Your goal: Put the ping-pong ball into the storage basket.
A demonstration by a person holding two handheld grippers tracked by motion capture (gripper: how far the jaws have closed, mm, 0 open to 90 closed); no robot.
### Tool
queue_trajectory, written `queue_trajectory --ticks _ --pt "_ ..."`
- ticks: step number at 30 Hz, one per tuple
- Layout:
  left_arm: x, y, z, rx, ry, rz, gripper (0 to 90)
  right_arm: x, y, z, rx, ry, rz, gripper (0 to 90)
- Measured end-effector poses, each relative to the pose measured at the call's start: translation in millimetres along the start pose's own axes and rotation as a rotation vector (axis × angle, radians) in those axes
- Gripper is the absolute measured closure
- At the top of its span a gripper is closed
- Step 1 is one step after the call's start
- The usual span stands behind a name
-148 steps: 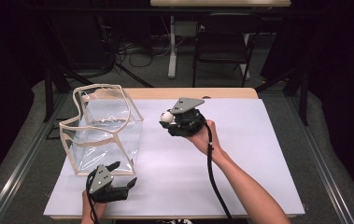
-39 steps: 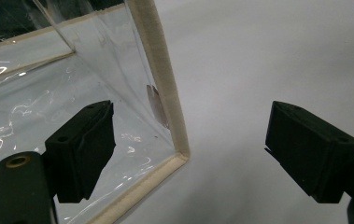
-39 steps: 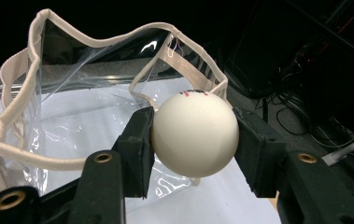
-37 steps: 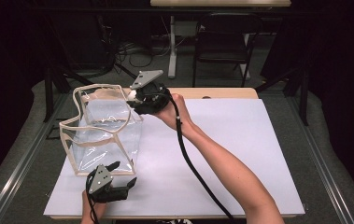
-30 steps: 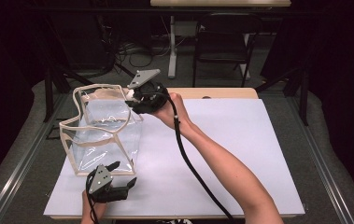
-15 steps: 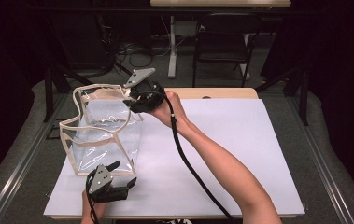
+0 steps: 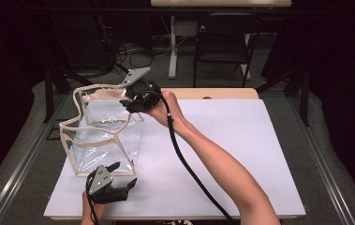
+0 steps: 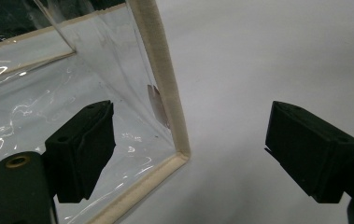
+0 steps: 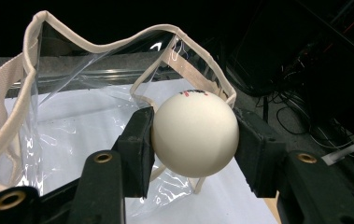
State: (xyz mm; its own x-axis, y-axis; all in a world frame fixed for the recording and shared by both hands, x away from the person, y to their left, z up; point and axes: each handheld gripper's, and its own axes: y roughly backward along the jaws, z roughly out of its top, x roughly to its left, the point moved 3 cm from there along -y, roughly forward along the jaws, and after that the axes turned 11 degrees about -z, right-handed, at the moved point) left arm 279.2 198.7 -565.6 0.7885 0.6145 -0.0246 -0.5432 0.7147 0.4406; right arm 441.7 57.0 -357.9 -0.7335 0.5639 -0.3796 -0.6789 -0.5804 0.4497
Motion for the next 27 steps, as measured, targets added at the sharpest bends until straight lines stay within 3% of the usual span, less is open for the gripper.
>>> queue_trajectory --ticks 27 --pt "-0.1 0.3 0.0 0.003 0.0 -0.003 16.0 15.8 -9.8 6.8 0.023 0.03 0.031 51.0"
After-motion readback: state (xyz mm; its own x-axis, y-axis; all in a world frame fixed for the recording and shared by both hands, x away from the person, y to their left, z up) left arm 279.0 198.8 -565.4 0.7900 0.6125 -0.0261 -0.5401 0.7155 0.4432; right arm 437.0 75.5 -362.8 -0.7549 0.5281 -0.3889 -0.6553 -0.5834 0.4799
